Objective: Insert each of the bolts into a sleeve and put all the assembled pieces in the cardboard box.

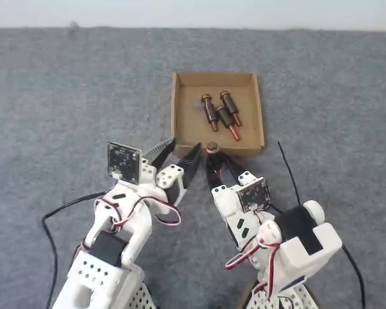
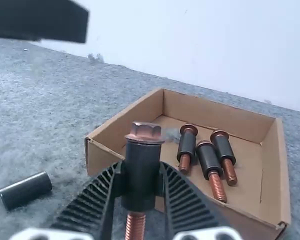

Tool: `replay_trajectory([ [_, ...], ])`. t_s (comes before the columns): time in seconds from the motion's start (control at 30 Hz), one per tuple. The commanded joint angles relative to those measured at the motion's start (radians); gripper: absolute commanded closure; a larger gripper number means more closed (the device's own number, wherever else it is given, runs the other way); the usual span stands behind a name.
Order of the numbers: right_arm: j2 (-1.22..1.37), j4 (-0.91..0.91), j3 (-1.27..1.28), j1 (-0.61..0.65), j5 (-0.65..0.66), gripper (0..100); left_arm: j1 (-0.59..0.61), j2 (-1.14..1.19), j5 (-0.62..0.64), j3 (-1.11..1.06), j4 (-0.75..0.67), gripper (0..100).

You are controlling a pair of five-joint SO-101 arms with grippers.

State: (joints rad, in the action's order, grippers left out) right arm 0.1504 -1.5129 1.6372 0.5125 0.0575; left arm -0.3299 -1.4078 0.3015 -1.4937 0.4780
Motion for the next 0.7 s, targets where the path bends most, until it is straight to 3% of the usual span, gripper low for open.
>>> replay_trajectory([
  [0.0, -0.044, -0.002, 0.026, -0.022, 0.014, 99.2, 0.064, -0.031, 0.048, -0.028, 0.025, 86],
  [0.13, -0.044, -0.002, 0.025, -0.030, 0.014, 99.2, 0.146, -0.031, 0.083, -0.048, 0.025, 100],
  [0.27, -0.044, -0.001, 0.018, -0.031, 0.015, 99.2, 0.238, -0.031, 0.086, -0.051, 0.032, 99],
  [0.67, -0.051, -0.008, 0.026, -0.033, 0.021, 99.2, 0.350, -0.031, 0.078, -0.051, 0.334, 99],
])
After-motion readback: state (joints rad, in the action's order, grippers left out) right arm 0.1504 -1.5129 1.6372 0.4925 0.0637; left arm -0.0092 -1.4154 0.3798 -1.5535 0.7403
